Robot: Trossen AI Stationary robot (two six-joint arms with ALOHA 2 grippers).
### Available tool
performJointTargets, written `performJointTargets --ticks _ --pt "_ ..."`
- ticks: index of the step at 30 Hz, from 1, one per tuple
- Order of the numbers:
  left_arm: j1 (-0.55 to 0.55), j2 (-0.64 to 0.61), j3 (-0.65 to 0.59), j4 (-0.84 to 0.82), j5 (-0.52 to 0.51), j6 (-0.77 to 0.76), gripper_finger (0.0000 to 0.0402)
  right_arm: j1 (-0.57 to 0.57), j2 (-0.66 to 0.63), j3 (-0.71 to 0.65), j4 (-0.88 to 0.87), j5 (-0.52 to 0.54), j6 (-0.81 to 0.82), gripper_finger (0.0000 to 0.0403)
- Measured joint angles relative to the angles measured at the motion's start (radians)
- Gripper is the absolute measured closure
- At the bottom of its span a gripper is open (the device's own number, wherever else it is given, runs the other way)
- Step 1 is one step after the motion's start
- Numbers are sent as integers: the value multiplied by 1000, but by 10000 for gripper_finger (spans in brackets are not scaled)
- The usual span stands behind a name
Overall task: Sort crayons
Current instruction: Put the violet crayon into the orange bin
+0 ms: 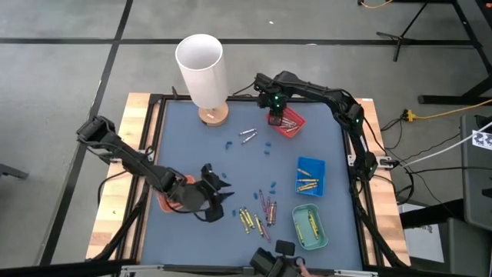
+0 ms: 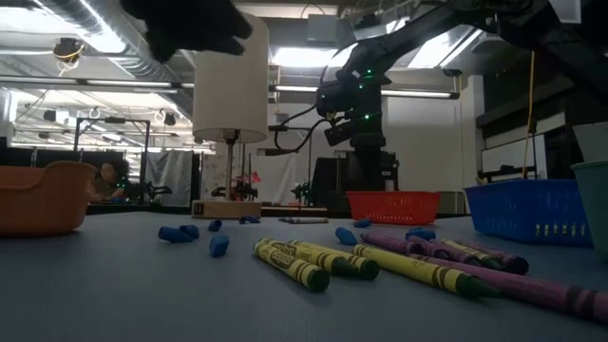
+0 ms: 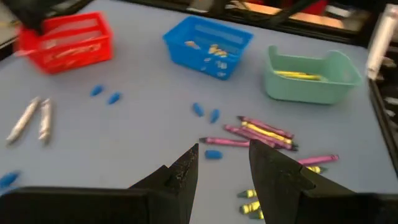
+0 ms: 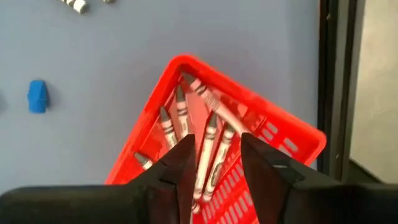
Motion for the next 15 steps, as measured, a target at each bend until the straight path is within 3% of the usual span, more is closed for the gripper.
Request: performJointTargets --ticks 10,15 --pt "81 139 0 300 298 207 274 10 -96 0 -97 -68 64 276" --pt "99 199 0 346 339 209 274 49 -169 1 -126 -69 98 276"
